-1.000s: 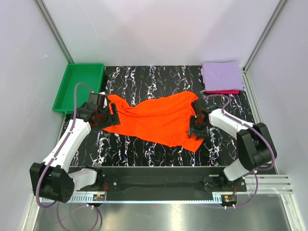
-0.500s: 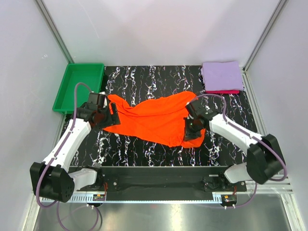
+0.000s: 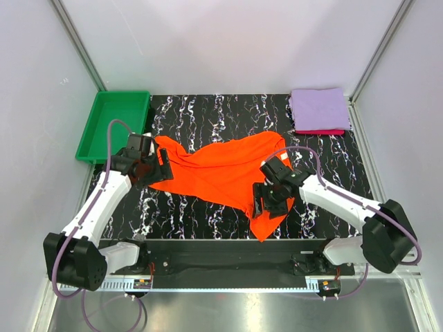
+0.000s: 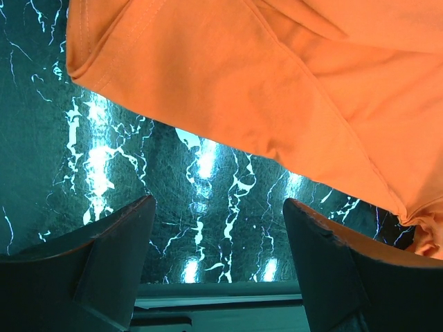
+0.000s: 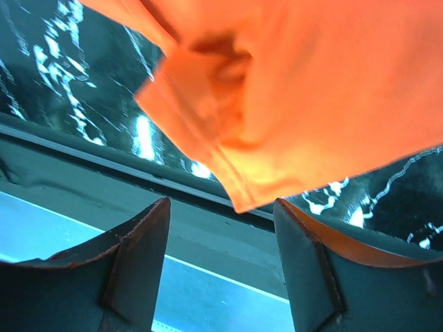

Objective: Fold and stack the t-shirts
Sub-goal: Flatten the tshirt out

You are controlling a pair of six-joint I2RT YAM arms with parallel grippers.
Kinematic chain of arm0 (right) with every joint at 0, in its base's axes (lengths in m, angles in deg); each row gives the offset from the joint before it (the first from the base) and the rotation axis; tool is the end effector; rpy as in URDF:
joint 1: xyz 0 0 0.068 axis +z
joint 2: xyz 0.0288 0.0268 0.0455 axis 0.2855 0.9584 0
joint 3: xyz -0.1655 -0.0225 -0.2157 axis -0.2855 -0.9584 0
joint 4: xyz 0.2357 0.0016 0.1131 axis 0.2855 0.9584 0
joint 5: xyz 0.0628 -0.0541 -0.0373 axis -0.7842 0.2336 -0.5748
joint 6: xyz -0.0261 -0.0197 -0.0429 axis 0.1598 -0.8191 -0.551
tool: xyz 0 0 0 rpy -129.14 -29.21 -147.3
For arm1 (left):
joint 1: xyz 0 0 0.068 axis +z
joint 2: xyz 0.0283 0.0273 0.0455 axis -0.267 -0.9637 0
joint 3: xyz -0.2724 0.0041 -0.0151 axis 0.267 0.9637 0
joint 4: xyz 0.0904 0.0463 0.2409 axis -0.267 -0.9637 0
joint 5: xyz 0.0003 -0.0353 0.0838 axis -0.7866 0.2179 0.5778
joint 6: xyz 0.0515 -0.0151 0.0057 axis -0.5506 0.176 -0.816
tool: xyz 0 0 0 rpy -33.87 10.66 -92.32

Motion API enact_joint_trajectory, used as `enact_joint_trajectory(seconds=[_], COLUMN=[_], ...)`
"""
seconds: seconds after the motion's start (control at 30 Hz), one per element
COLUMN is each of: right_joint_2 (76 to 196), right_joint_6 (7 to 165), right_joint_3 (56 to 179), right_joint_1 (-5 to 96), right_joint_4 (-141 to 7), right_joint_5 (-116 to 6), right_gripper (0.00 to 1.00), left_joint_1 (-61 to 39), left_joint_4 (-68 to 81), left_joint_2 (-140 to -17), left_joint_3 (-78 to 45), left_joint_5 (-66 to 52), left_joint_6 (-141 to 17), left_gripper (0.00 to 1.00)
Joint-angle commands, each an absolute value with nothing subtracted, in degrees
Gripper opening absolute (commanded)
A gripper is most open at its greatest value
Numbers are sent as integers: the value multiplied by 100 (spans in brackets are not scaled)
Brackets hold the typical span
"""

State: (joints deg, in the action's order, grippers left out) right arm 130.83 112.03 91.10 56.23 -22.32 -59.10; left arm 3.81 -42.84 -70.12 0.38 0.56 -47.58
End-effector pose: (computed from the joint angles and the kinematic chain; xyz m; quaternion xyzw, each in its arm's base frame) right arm 0.1764 0.1553 0.2088 -0.0747 0.9805 0.1696 0.0653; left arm 0.2205 -0.0461 0.2726 -0.1149 0.9559 -0.0922 0.2542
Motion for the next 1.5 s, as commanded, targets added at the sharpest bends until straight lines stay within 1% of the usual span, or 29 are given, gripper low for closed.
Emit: enact_joint_trajectory(seconds=[0.0, 0.07, 0.2, 0.23, 0.3, 0.33, 0.43, 0.53, 0.57, 0.67, 0.73, 0.83, 0.87, 0.9, 1.0, 1.07, 1.13, 1.2, 1.33, 1.47], right_joint_2=[13240, 13276, 13276, 13137, 12925, 12741, 12608, 12809, 12862, 13082, 13187, 13065, 12986, 12855, 12784, 12696, 12363, 12204, 12484, 12801], right_joint_6=[11237, 11324, 11667, 11876, 11983, 12062, 12246, 12475, 12554, 12993, 13335, 13774, 13942, 14083, 14611, 15128, 15778, 16296, 16641, 16905], right_joint_3=[9438, 9421, 9018, 8921, 8780, 8692, 8525, 8428, 8428, 8472, 8542, 8542, 8524, 8490, 8341, 8226, 8024, 7988, 8155, 8182], right_joint_1=[5605, 5614, 5623, 5632, 5710, 5728, 5904, 6106, 6150, 6212, 6238, 6247, 6230, 6247, 6291, 6317, 6405, 6537, 6756, 6976], right_joint_4=[-2393, -2403, -2429, -2412, -2280, -2236, -2227, -2236, -2166, -1982, -1666, -1612, -1646, -1612, -1507, -1453, -1611, -1699, -1849, -2077], right_joint_5=[-5813, -5883, -6296, -6332, -6297, -6288, -6384, -6368, -6202, -5876, -5482, -5304, -5304, -5278, -5330, -5330, -5208, -5111, -4813, -4653], right_gripper=[68, 66, 56, 51, 48, 44, 40, 41, 50, 64, 64, 64, 64, 61, 60, 58, 55, 54, 53, 48], left_joint_1=[362, 362, 354, 362, 362, 362, 362, 362, 362, 362, 362, 362, 362, 354, 353, 345, 353, 353, 353, 353], left_joint_4=[-4114, -4114, -4149, -4141, -4141, -4141, -4114, -4097, -4079, -4070, -4088, -4140, -4219, -4255, -4308, -4290, -4246, -4193, -4079, -4088], left_joint_2=[-6912, -6894, -6894, -6903, -6903, -6894, -6929, -7017, -7017, -7070, -7131, -7289, -7359, -7421, -7553, -7588, -7624, -7667, -7711, -7712], left_joint_3=[35, 35, 43, 43, 52, 61, 96, 96, 87, 43, 0, -97, -141, -237, -343, -352, -344, -343, -326, -378], left_joint_5=[-2, 7, 7, 7, 7, 15, 15, 7, -2, 6, 33, 286, 366, 515, 744, 797, 806, 806, 727, 587], left_joint_6=[-4715, -4733, -4777, -4794, -4803, -4803, -4821, -4838, -4847, -4847, -4821, -4751, -4716, -4672, -4584, -4557, -4548, -4548, -4539, -4522], left_gripper=[80, 80, 80, 80, 80, 80, 80, 80, 80, 80, 80, 81, 82, 82, 83, 83, 84, 84, 84, 84])
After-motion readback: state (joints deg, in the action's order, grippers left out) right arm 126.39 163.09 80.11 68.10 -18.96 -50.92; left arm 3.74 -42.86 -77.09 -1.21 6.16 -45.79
